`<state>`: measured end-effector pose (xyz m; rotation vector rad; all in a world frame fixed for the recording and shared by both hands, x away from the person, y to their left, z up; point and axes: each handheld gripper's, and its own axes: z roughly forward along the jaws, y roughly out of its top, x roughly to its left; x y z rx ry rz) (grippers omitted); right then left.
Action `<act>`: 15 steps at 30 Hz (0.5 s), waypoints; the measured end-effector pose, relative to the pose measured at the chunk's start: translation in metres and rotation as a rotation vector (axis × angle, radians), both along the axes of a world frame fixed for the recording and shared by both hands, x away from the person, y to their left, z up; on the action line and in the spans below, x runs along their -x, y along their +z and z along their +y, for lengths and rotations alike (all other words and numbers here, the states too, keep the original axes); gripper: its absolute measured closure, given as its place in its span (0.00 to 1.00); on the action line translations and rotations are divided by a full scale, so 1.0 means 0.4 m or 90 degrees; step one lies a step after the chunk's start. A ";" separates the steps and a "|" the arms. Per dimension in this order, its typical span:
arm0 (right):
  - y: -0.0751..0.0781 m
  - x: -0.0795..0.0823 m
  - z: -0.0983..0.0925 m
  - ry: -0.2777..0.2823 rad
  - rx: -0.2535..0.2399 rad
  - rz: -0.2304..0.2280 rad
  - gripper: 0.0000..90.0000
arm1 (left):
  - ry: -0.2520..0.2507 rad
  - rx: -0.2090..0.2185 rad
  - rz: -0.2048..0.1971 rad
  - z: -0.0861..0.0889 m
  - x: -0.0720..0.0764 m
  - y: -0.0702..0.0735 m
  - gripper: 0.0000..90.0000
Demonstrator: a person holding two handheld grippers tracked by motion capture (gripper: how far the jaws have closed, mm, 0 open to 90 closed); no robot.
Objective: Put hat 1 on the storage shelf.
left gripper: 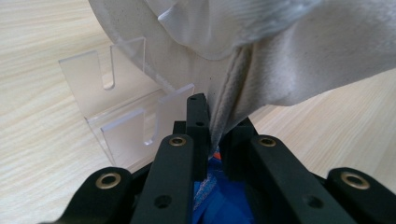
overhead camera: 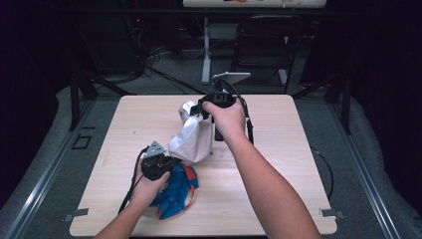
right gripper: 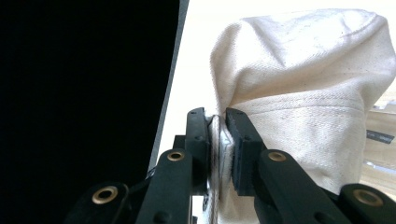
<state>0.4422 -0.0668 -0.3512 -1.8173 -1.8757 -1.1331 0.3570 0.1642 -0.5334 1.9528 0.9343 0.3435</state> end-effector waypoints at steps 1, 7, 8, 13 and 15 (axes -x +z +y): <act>0.000 0.000 -0.003 0.002 0.003 0.005 0.89 | -0.001 -0.015 0.003 -0.004 0.003 0.005 0.93; 0.016 0.013 -0.023 0.004 -0.005 -0.019 0.78 | 0.009 -0.010 -0.032 -0.003 0.031 0.029 0.69; 0.019 0.017 -0.030 0.005 -0.001 -0.024 0.76 | 0.011 -0.006 -0.035 0.006 0.043 0.038 0.67; 0.023 0.049 -0.077 0.013 -0.010 -0.062 0.70 | 0.013 -0.010 -0.039 0.049 0.081 0.054 0.59; 0.021 0.070 -0.102 0.012 -0.006 -0.080 0.69 | 0.023 -0.010 -0.047 0.073 0.098 0.054 0.58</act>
